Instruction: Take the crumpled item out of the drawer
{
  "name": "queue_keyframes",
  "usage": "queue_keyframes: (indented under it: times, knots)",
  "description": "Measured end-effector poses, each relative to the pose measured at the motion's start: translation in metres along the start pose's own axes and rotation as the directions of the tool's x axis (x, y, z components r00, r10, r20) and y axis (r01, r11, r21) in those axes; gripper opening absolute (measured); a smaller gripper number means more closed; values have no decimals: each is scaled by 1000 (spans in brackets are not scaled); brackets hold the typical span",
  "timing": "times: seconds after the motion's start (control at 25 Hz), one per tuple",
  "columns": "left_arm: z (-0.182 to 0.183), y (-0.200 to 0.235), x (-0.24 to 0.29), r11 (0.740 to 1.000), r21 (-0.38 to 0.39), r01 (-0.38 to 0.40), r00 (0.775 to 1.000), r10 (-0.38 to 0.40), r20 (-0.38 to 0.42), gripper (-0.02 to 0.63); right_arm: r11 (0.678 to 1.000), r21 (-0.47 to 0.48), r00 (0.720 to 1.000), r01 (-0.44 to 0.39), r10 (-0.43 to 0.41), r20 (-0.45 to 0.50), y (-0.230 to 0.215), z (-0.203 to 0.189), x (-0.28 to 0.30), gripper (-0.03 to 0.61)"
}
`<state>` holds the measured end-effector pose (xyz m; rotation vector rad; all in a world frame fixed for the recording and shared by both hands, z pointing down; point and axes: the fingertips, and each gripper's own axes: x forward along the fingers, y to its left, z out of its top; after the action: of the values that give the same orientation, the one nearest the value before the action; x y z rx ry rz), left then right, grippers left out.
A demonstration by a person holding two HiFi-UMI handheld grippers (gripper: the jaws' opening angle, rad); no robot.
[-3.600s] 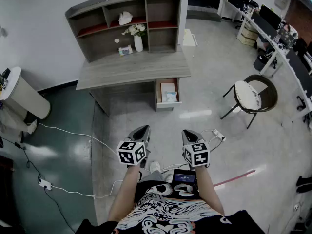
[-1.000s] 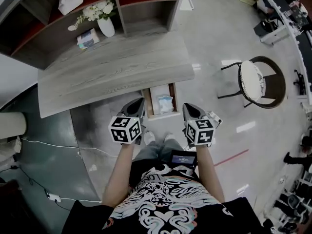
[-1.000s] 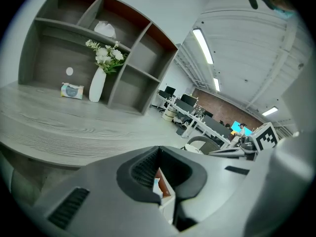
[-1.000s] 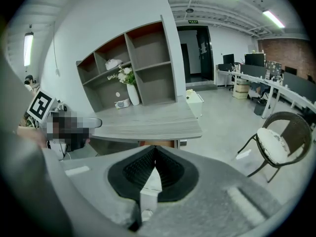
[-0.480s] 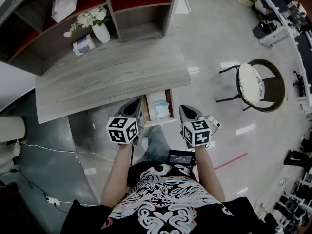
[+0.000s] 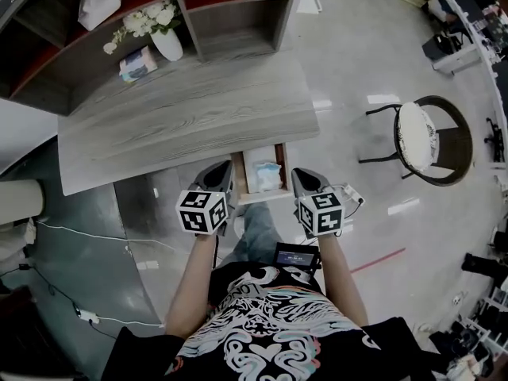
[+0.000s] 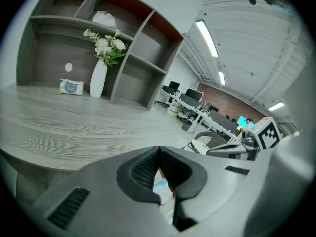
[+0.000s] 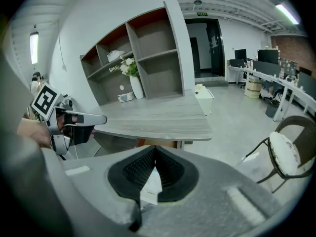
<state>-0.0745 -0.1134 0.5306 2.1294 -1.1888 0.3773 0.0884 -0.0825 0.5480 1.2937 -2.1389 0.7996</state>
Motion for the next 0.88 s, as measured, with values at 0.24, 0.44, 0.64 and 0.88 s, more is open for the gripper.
queue_keyframes:
  times: [0.24,0.44,0.64,0.88]
  knots:
    - [-20,6,7,999,43,-21,997,24,-67,0,999,-35,997,-11,8,-75,0,-19,17,5]
    - [-35,13,17,998,58,-24,992,31,-122,0,998,-62,992,-3,-5,-126,-5,-33,32,6]
    - [-49,20,26,999,51,-20,987,28,-160,0,997,-77,987,-19,6,-163,-4,-44,45,5]
    - [-74,31,33,999,12,-47,975,48,-219,0,990,-137,979,-36,7,-203,-4,-54,55,5]
